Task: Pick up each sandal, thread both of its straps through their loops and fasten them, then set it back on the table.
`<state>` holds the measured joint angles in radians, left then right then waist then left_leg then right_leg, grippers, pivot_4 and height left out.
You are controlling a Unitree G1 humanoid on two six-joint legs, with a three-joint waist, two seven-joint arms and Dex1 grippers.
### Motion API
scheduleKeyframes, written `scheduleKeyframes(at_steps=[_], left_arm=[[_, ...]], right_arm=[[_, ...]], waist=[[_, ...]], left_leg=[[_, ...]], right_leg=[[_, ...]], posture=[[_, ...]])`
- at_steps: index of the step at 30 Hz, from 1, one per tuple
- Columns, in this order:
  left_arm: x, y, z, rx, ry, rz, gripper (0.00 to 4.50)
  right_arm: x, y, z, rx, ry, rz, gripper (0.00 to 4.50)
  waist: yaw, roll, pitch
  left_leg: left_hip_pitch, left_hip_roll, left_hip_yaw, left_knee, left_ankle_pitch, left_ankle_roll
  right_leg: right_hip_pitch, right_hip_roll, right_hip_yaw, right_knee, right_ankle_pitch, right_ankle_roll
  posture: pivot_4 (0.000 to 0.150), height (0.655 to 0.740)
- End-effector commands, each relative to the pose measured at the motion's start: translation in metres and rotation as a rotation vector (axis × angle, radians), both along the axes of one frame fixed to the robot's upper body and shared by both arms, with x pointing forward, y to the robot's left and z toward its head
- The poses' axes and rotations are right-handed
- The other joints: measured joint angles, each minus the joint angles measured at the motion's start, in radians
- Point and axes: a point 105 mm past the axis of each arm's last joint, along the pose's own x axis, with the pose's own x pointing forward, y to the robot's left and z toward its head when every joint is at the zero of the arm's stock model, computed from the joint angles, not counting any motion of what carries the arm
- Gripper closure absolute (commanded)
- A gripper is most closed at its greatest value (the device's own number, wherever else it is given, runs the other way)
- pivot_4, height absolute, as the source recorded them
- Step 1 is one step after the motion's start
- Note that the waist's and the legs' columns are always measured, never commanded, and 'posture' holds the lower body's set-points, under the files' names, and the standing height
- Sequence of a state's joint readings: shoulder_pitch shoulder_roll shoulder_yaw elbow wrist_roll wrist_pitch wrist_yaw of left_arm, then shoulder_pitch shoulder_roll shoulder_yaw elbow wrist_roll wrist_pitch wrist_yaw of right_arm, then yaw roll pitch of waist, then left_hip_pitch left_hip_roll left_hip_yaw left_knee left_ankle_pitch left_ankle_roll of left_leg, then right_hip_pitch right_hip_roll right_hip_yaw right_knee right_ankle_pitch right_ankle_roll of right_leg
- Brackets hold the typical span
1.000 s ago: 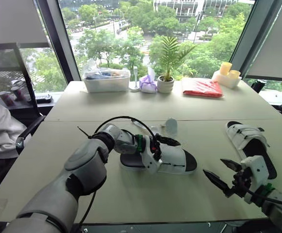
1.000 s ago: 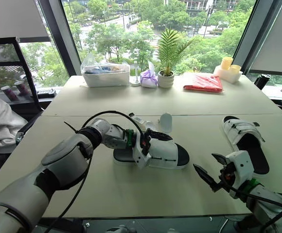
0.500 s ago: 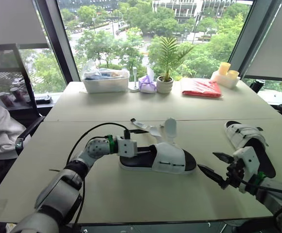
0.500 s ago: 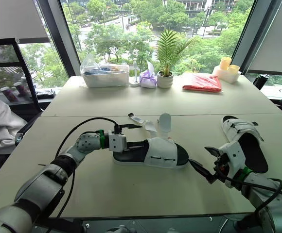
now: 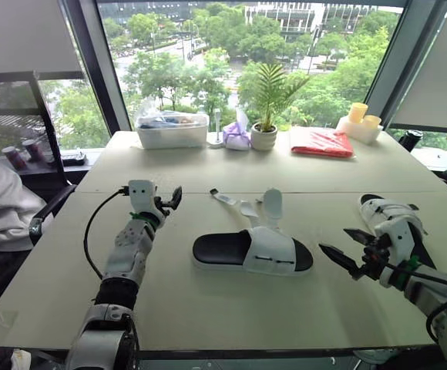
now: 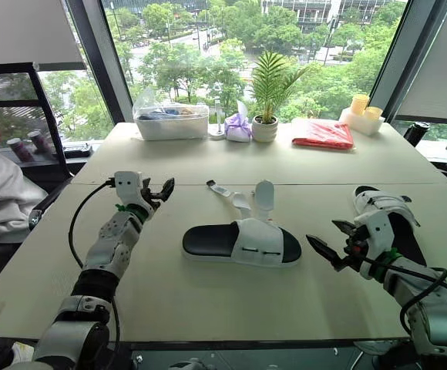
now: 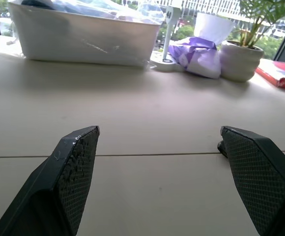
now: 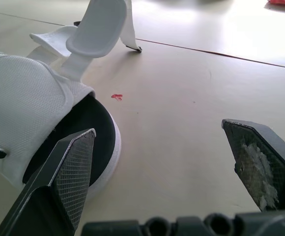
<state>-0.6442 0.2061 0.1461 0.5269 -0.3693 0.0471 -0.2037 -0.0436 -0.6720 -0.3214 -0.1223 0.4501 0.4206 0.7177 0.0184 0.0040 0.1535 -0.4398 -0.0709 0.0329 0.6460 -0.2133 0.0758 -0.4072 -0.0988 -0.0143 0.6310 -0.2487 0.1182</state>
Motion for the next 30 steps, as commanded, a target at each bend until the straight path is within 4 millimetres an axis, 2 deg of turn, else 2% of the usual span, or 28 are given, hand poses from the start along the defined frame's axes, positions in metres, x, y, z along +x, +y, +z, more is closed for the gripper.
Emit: scheduleKeyframes(at_steps=[1,3,5,6,7,8,10,14,19,24,30], left_arm=[[-0.004,-0.008,0.022,-0.087,-0.066,-0.05,0.39],[-0.011,-0.015,0.024,-0.1,-0.078,-0.099,0.37],[-0.017,-0.018,0.024,-0.085,-0.075,-0.127,0.37],[-0.02,-0.019,0.023,-0.071,-0.071,-0.143,0.37],[-0.024,-0.02,0.021,-0.065,-0.063,-0.158,0.37],[-0.026,-0.02,0.021,-0.062,-0.057,-0.167,0.37],[-0.03,-0.021,0.021,-0.068,-0.052,-0.182,0.37],[-0.043,-0.031,0.017,-0.048,-0.028,-0.253,0.37],[-0.06,-0.055,0.013,-0.009,0.001,-0.394,0.37],[-0.076,-0.075,0.008,0.0,0.038,-0.535,0.37],[-0.109,-0.111,-0.012,0.102,0.104,-0.835,0.37]], right_arm=[[0.004,0.003,0.005,-0.017,-0.032,0.04,0.26],[0.005,0.006,0.004,-0.008,-0.026,0.069,0.86],[0.006,0.008,0.005,-0.015,-0.028,0.092,1.96],[0.006,0.009,0.006,-0.018,-0.029,0.104,2.35],[0.006,0.011,0.006,-0.024,-0.026,0.119,3.04],[0.006,0.011,0.006,-0.028,-0.024,0.128,3.43],[0.005,0.014,0.007,-0.024,-0.016,0.156,4.47],[0.003,0.024,0.009,-0.012,0.012,0.23,4.47],[0.0,0.033,0.006,-0.02,0.071,0.292,4.47],[0.002,0.034,0.008,-0.007,0.07,0.286,4.47],[0.002,0.029,0.003,-0.019,0.069,0.249,4.47]], waist=[[-0.003,0.0,0.0],[-0.005,0.0,0.0],[-0.005,0.0,0.0],[-0.006,0.0,0.0],[-0.006,0.0,0.0],[-0.006,0.0,0.0],[-0.006,0.0,0.0],[-0.003,0.0,0.0],[-0.005,0.0,0.0],[-0.005,0.0,0.0],[-0.004,0.001,0.0]], left_leg=[[0.0,0.0,0.0,0.0,0.0,0.0],[-0.002,0.0,0.0,0.0,0.0,0.0],[-0.002,0.0,0.0,0.0,0.0,0.0],[-0.001,0.0,0.0,0.0,0.0,0.0],[-0.001,0.0,0.0,0.0,0.0,0.0],[-0.001,0.0,0.0,0.0,0.0,0.0],[-0.001,0.0,0.0,0.0,0.0,0.0],[-0.001,0.0,0.0,0.0,0.0,0.0],[-0.002,0.0,0.0,-0.001,0.0,0.0],[-0.001,0.0,0.0,-0.001,0.0,0.0],[-0.002,0.0,0.0,-0.002,0.0,0.0]], right_leg=[[0.0,0.0,0.0,0.0,0.0,0.0],[-0.001,0.0,0.0,0.0,0.0,0.0],[-0.001,0.0,0.0,0.0,0.0,0.0],[-0.001,0.0,0.0,0.0,0.0,0.0],[-0.001,0.0,0.0,0.0,0.0,0.0],[-0.001,0.0,0.0,0.0,0.0,0.0],[-0.001,0.0,0.0,0.0,0.0,0.0],[-0.001,0.0,0.0,-0.001,0.0,0.0],[-0.001,-0.001,0.0,-0.001,0.0,-0.001],[-0.001,-0.001,0.0,-0.001,-0.001,-0.003],[-0.001,-0.001,0.001,-0.002,-0.002,-0.004]], posture=[[0.15,0.7388],[0.15,0.7388],[0.15,0.7388],[0.15,0.7388],[0.15,0.7388],[0.15,0.7388],[0.15,0.7388],[0.15,0.7388],[0.15,0.7388],[0.15,0.7388],[0.15,0.7388]])
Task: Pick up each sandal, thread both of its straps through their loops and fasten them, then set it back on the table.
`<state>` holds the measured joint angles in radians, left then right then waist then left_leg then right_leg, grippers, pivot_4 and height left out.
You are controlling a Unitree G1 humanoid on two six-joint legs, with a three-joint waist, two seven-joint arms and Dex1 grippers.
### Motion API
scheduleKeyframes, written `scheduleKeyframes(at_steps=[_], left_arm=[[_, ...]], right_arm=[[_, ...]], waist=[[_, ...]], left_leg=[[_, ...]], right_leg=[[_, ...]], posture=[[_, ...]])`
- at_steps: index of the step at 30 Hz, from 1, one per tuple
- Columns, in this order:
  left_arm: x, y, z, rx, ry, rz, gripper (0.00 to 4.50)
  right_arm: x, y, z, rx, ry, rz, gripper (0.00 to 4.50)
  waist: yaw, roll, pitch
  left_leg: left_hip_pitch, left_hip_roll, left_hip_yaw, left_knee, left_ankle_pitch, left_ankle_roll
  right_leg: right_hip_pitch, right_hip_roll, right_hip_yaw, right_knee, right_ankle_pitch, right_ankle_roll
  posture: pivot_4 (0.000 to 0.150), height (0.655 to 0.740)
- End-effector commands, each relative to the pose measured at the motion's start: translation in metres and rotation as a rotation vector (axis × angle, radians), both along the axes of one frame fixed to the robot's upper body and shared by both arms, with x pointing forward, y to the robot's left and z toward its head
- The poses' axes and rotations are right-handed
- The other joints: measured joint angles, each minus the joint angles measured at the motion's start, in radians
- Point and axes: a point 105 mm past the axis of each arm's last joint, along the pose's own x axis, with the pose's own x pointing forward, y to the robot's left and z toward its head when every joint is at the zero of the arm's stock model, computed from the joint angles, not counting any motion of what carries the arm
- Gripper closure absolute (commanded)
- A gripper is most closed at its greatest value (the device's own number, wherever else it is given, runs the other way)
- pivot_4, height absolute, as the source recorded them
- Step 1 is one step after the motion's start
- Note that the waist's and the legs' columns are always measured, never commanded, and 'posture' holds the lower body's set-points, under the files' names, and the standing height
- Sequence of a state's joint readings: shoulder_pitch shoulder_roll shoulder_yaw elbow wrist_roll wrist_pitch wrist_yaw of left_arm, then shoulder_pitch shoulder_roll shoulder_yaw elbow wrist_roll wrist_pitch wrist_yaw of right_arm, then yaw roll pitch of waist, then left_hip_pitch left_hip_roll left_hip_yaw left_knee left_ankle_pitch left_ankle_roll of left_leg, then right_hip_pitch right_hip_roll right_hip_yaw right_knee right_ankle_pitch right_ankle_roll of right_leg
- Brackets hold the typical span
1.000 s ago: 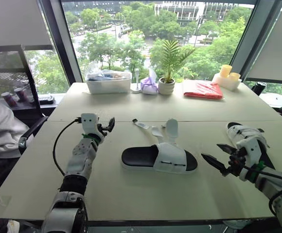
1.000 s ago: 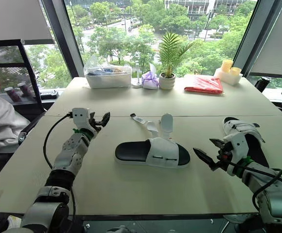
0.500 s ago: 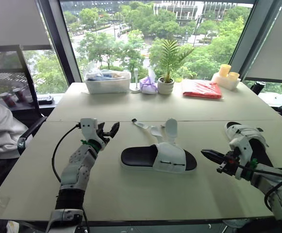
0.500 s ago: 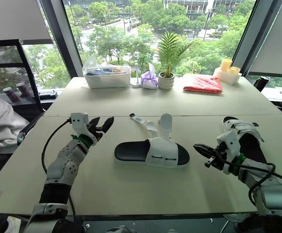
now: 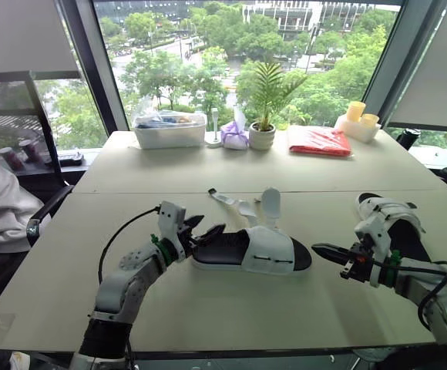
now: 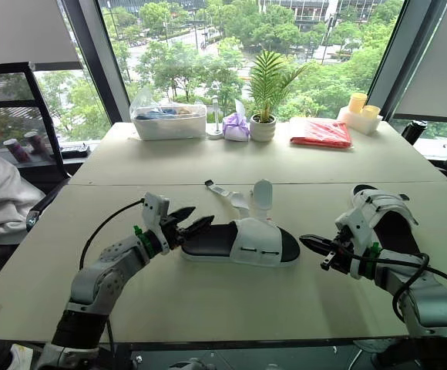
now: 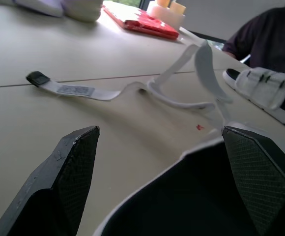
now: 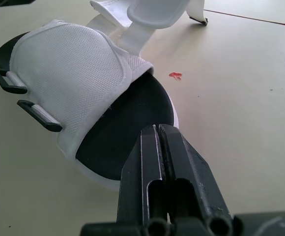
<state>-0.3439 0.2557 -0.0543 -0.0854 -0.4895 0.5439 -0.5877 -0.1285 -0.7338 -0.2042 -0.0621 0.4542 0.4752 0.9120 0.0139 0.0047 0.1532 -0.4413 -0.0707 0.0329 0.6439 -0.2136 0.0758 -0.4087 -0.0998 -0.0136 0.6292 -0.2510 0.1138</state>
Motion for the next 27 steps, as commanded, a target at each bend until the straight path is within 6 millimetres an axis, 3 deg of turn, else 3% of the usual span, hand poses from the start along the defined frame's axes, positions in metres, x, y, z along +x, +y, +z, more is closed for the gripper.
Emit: scheduleKeyframes(at_steps=[1,5,11,14,20,27], left_arm=[[-0.018,-0.021,0.003,0.032,-0.035,-0.174,0.37],[-0.024,-0.035,-0.003,0.046,-0.032,-0.28,0.37],[-0.016,-0.065,-0.005,-0.025,0.008,-0.371,0.37],[-0.013,-0.078,0.0,-0.092,0.045,-0.414,1.28],[-0.009,-0.087,0.004,-0.168,0.114,-0.442,4.11],[-0.029,-0.085,0.018,-0.263,0.198,-0.493,4.11]], right_arm=[[0.001,0.001,0.012,-0.006,-0.059,0.0,4.47],[0.001,0.001,0.01,-0.013,-0.061,-0.006,4.47],[0.0,0.001,0.007,-0.015,-0.069,-0.027,4.47],[-0.001,0.001,0.006,-0.015,-0.071,-0.035,4.5],[-0.005,-0.001,0.004,-0.016,-0.071,-0.052,4.5],[-0.009,-0.008,0.003,-0.023,-0.067,-0.084,4.5]], waist=[[0.0,0.0,0.0],[-0.001,0.0,0.0],[0.001,0.0,0.0],[0.0,0.0,0.0],[-0.001,0.0,0.0],[-0.001,0.0,0.0]], left_leg=[[0.0,0.0,0.0,0.0,0.0,0.0],[0.0,0.0,0.0,0.0,0.0,0.0],[-0.001,0.0,0.0,0.0,0.0,0.0],[-0.001,0.0,0.0,0.0,0.0,0.0],[-0.002,0.0,0.0,-0.001,0.0,0.001],[-0.002,0.0,0.0,0.0,-0.001,0.001]], right_leg=[[0.0,0.0,0.0,0.0,0.0,0.0],[0.0,0.0,0.0,-0.001,0.0,-0.001],[0.0,0.0,0.0,-0.001,0.0,-0.001],[-0.001,0.0,0.0,-0.002,0.0,0.0],[-0.001,0.0,0.0,-0.002,0.0,0.0],[-0.001,-0.001,0.0,-0.002,0.0,0.0]], posture=[[0.15,0.7388],[0.15,0.7388],[0.15,0.7388],[0.15,0.7388],[0.15,0.7388],[0.15,0.7388]])
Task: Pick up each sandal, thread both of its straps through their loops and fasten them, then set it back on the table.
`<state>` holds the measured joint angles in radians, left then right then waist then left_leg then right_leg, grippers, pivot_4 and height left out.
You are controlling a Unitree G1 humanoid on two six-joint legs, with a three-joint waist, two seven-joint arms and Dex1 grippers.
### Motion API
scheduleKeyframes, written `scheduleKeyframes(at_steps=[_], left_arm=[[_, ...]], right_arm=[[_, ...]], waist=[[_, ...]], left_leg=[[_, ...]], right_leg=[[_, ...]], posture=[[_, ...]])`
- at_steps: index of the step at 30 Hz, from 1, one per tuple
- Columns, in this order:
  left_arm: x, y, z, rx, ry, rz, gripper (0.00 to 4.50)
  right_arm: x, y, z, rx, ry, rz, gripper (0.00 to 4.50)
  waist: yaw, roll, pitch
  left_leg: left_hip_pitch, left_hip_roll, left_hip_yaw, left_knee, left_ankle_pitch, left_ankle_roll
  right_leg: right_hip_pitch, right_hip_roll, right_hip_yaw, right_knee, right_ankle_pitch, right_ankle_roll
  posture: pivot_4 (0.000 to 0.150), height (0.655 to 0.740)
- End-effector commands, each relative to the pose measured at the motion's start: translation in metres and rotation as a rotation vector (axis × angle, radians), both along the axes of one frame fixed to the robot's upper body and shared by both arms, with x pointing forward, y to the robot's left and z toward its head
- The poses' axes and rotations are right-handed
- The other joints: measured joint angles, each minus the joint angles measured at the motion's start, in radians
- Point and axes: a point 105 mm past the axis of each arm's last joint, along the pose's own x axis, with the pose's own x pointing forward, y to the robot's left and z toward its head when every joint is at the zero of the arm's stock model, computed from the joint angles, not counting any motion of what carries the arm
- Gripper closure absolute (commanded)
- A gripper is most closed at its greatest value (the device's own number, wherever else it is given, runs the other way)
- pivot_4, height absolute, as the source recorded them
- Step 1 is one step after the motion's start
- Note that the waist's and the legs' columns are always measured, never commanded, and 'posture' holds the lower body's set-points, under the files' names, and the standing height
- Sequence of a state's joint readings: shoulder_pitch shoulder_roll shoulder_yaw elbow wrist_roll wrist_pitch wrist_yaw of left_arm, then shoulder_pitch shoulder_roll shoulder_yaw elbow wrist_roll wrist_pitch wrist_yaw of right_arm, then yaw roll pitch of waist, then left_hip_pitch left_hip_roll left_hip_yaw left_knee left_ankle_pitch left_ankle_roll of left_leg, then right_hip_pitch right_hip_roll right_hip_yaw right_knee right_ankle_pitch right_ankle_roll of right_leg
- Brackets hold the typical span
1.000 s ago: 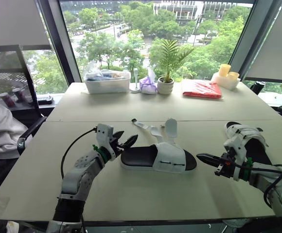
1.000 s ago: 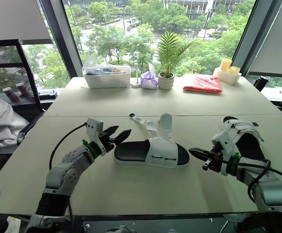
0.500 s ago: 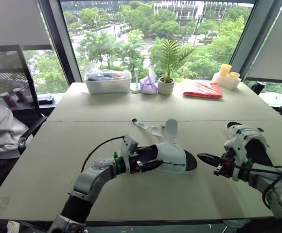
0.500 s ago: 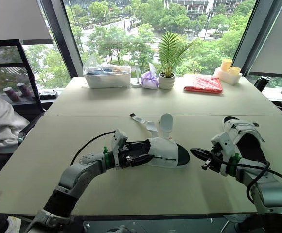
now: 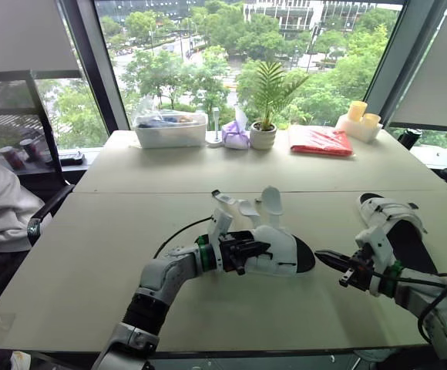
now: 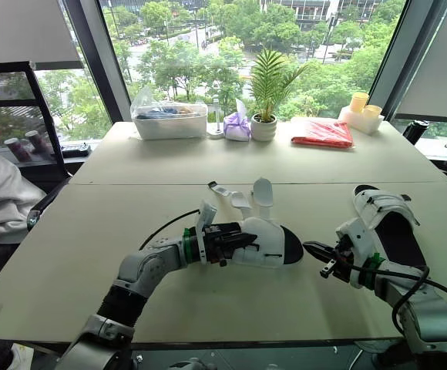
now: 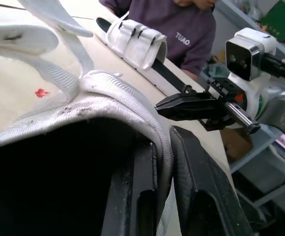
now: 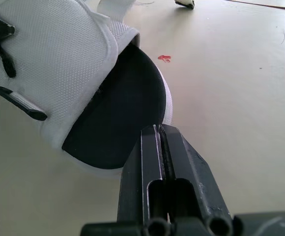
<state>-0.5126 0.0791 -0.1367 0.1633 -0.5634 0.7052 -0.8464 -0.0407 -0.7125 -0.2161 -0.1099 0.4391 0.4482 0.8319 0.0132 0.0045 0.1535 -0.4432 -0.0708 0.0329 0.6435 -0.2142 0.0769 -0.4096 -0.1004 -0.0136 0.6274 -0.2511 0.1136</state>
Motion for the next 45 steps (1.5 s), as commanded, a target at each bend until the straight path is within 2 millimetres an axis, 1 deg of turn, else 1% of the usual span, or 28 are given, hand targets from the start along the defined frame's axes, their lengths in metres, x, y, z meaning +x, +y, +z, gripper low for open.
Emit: scheduleKeyframes(at_steps=[1,6,8,11,15,18,21,22,23,25,26,28,29,30,32,34,36,38,40,43,45], left_arm=[[-0.013,-0.002,0.026,-0.088,-0.004,-0.039,4.11],[-0.03,-0.004,0.032,-0.125,0.064,-0.066,4.11],[-0.033,-0.005,0.036,-0.159,0.098,-0.064,4.11],[-0.036,-0.009,0.036,-0.147,0.096,-0.064,4.11],[-0.034,-0.012,0.025,-0.106,0.102,-0.053,4.11],[-0.028,-0.014,0.01,-0.056,0.098,-0.024,4.11],[-0.024,-0.015,0.003,-0.044,0.092,-0.01,3.33],[-0.024,-0.015,0.001,-0.043,0.089,-0.011,2.98],[-0.024,-0.016,0.001,-0.042,0.087,-0.013,2.46],[-0.024,-0.016,0.0,-0.039,0.078,-0.008,1.61],[-0.023,-0.013,0.0,-0.032,0.067,0.003,1.06],[-0.021,-0.008,0.002,-0.021,0.044,0.025,0.2],[-0.02,-0.003,0.007,-0.023,0.026,0.041,0.05],[-0.019,0.004,0.012,-0.019,0.001,0.057,0.05],[-0.02,0.025,0.023,0.024,-0.092,0.103,0.05],[-0.021,0.039,0.028,0.052,-0.139,0.139,0.05],[-0.017,0.056,0.034,0.063,-0.166,0.209,0.05],[-0.006,0.076,0.039,0.071,-0.183,0.323,0.05],[0.01,0.095,0.039,0.078,-0.184,0.442,0.05],[0.026,0.111,0.036,0.091,-0.197,0.544,0.05],[0.037,0.117,0.032,0.11,-0.211,0.593,0.05]], right_arm=[[0.0,-0.004,0.016,-0.001,-0.066,-0.009,4.5],[0.0,-0.007,0.016,0.0,-0.062,-0.022,4.5],[0.0,-0.01,0.016,0.001,-0.061,-0.03,4.5],[0.0,-0.013,0.016,-0.003,-0.059,-0.042,4.5],[0.0,-0.016,0.016,-0.006,-0.059,-0.052,4.5],[0.0,-0.022,0.017,-0.021,-0.063,-0.071,4.5],[0.0,-0.026,0.017,-0.035,-0.065,-0.079,4.5],[0.0,-0.027,0.018,-0.037,-0.065,-0.079,4.5],[0.0,-0.027,0.018,-0.037,-0.065,-0.079,4.5],[0.001,-0.028,0.02,-0.044,-0.071,-0.079,4.5],[0.001,-0.028,0.021,-0.047,-0.076,-0.081,4.5],[0.002,-0.029,0.023,-0.05,-0.081,-0.083,4.5],[0.002,-0.029,0.024,-0.05,-0.082,-0.082,4.5],[0.002,-0.029,0.025,-0.049,-0.083,-0.081,4.5],[0.002,-0.028,0.027,-0.044,-0.082,-0.074,4.5],[0.002,-0.028,0.027,-0.041,-0.08,-0.073,4.5],[0.004,-0.027,0.026,-0.035,-0.077,-0.071,4.5],[0.005,-0.024,0.026,-0.022,-0.071,-0.059,4.5],[0.004,-0.019,0.026,-0.009,-0.056,-0.032,4.5],[0.001,-0.013,0.025,-0.007,-0.024,0.018,4.5],[-0.002,-0.009,0.022,-0.016,0.003,0.055,4.5]], waist=[[0.0,0.0,0.0],[0.001,0.0,0.0],[0.001,0.0,0.0],[0.001,0.0,0.0],[0.001,0.0,0.0],[0.002,0.0,0.0],[0.001,0.0,0.0],[0.001,0.0,0.0],[0.001,0.0,0.0],[0.0,0.0,0.0],[0.0,0.0,0.0],[0.0,0.0,0.0],[0.0,0.0,0.0],[0.0,0.0,0.0],[-0.003,0.0,0.0],[-0.004,0.001,0.0],[0.0,0.001,0.0],[0.003,0.001,0.0],[0.003,0.001,0.0],[0.003,0.001,0.0],[0.004,0.001,0.0]], left_leg=[[0.0,0.0,0.0,0.0,0.0,0.0],[0.0,0.0,0.0,0.0,0.0,0.0],[0.0,0.0,0.0,0.0,0.0,0.0],[0.0,0.0,0.0,0.0,0.0,0.0],[0.0,0.0,0.0,0.0,0.0,0.0],[0.0,0.0,0.0,0.0,0.0,0.0],[0.0,0.0,0.0,0.0,0.0,0.0],[0.0,0.0,0.0,-0.001,0.0,0.0],[0.0,0.0,0.0,-0.001,0.0,0.0],[0.0,0.0,0.0,-0.002,0.0,0.0],[0.0,0.0,0.0,-0.003,0.0,0.0],[0.0,0.0,0.0,-0.004,0.0,0.0],[0.0,0.0,0.0,-0.004,0.0,0.0],[0.0,0.0,0.0,-0.005,0.0,0.0],[0.0,0.0,0.0,-0.006,0.0,0.0],[0.0,0.0,0.0,-0.008,0.0,0.0],[0.001,0.0,0.0,-0.01,0.0,0.0],[0.001,0.0,0.0,-0.011,0.0,0.0],[0.001,0.0,0.0,-0.011,0.0,0.0],[0.001,0.0,0.0,-0.011,0.0,0.0],[0.001,0.0,0.0,-0.011,0.0,0.0]], right_leg=[[0.0,0.0,0.0,0.0,0.0,0.0],[0.0,0.0,0.0,0.0,0.0,0.0],[0.0,0.0,0.0,0.0,0.0,0.0],[0.0,0.0,0.0,0.0,0.0,0.0],[0.0,0.0,0.0,-0.001,0.0,0.0],[0.001,0.0,0.0,-0.002,0.0,-0.001],[0.001,0.0,0.0,-0.004,0.0,-0.001],[0.001,0.0,0.0,-0.004,0.0,-0.001],[0.001,0.0,0.0,-0.005,0.0,-0.001],[0.001,0.0,0.0,-0.006,0.0,-0.001],[0.001,0.0,0.0,-0.007,0.0,-0.001],[0.001,0.0,0.0,-0.008,0.0,-0.001],[0.001,0.0,0.0,-0.008,0.0,-0.001],[0.001,0.0,0.0,-0.009,0.0,-0.001],[0.001,0.0,0.0,-0.009,0.0,-0.001],[0.0,0.0,0.0,-0.009,0.0,-0.001],[0.0,0.0,0.0,-0.009,0.0,-0.001],[0.0,0.0,0.0,-0.01,0.0,-0.001],[0.0,0.0,0.0,-0.012,0.0,-0.001],[0.001,0.0,0.0,-0.013,0.0,-0.001],[0.001,0.0,0.0,-0.013,0.0,0.0]], posture=[[0.15,0.7388],[0.15,0.7388],[0.15,0.7388],[0.15,0.7388],[0.15,0.7388],[0.15,0.7388],[0.15,0.7388],[0.15,0.7388],[0.15,0.7388],[0.15,0.7388],[0.15,0.7388],[0.15,0.7388],[0.15,0.7388],[0.15,0.7388],[0.15,0.7388],[0.15,0.7388],[0.15,0.7388],[0.15,0.7388],[0.15,0.7388],[0.15,0.7388],[0.15,0.7388]])
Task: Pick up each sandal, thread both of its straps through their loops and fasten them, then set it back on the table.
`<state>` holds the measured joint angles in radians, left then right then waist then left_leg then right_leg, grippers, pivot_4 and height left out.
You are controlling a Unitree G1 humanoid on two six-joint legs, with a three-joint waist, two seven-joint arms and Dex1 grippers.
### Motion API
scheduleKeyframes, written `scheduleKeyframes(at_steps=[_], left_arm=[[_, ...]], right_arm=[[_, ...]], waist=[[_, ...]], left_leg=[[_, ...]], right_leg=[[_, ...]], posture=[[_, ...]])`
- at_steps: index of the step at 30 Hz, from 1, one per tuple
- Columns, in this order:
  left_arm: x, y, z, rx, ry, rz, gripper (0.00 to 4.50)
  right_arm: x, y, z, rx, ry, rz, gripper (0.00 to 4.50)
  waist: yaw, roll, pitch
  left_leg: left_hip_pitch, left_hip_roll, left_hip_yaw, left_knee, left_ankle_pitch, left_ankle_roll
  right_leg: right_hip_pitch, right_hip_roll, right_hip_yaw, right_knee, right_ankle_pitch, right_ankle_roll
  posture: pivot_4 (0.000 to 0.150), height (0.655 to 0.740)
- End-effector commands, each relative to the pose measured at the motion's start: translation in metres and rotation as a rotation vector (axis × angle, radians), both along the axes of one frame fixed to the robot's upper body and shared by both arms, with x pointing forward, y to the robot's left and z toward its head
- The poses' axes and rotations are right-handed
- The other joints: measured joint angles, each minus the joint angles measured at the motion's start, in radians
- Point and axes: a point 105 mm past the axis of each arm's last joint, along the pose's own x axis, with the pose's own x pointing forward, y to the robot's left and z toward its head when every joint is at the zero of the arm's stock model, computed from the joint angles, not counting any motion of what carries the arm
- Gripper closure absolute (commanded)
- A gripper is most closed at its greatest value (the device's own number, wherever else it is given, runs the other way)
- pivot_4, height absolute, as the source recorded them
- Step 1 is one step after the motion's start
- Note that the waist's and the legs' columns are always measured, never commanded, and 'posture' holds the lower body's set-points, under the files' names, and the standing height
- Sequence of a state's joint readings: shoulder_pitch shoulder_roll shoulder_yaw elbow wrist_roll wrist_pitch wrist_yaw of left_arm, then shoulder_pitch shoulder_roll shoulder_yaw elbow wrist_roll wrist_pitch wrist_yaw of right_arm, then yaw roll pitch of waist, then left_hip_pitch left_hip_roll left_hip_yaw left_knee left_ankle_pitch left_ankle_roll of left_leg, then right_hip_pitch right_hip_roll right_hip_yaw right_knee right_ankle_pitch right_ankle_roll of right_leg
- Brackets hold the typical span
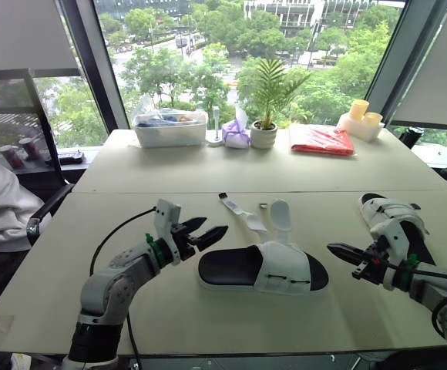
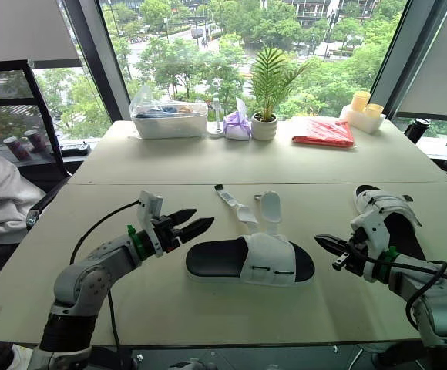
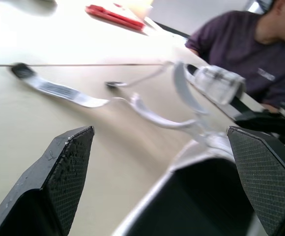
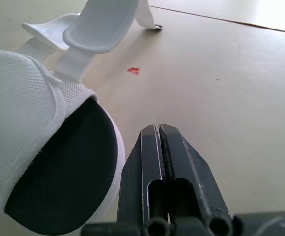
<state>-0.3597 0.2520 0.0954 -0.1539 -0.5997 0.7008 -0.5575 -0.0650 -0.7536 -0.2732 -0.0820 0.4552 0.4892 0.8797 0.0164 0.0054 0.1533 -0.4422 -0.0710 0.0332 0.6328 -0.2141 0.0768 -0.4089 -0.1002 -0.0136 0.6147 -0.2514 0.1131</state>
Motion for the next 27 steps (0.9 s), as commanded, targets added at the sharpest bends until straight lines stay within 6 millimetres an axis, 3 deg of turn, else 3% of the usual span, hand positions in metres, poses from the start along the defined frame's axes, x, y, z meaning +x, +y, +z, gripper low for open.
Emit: scheduleKeyframes(at_steps=[1,7,16,27], left_arm=[[0.022,0.013,0.001,0.037,-0.074,0.102,0.05],[0.036,0.007,-0.001,0.084,-0.149,0.123,0.05],[0.016,-0.002,-0.014,0.102,-0.111,0.074,0.05],[0.011,-0.011,-0.017,0.122,-0.092,0.039,0.05]], right_arm=[[-0.003,0.009,0.009,-0.021,0.001,0.081,4.5],[-0.006,0.012,0.009,-0.023,0.011,0.102,4.5],[-0.025,0.018,0.01,-0.005,0.041,0.127,4.5],[-0.032,0.036,-0.003,0.022,0.072,0.157,4.5]], waist=[[0.001,0.0,0.0],[-0.001,0.0,0.0],[-0.002,0.0,0.0],[-0.002,0.0,0.0]], left_leg=[[0.0,0.0,0.0,0.0,0.0,0.0],[0.0,0.0,0.0,-0.001,0.0,0.0],[-0.001,0.0,0.0,-0.002,0.0,0.0],[0.0,0.0,0.0,-0.001,0.0,0.0]], right_leg=[[0.0,0.0,0.0,0.0,0.0,0.0],[0.0,0.0,0.0,0.0,0.001,0.001],[-0.001,0.0,0.0,0.0,0.002,0.003],[-0.001,0.0,0.0,0.0,0.0,0.0]], posture=[[0.15,0.7388],[0.15,0.7388],[0.15,0.7388],[0.15,0.7388]])
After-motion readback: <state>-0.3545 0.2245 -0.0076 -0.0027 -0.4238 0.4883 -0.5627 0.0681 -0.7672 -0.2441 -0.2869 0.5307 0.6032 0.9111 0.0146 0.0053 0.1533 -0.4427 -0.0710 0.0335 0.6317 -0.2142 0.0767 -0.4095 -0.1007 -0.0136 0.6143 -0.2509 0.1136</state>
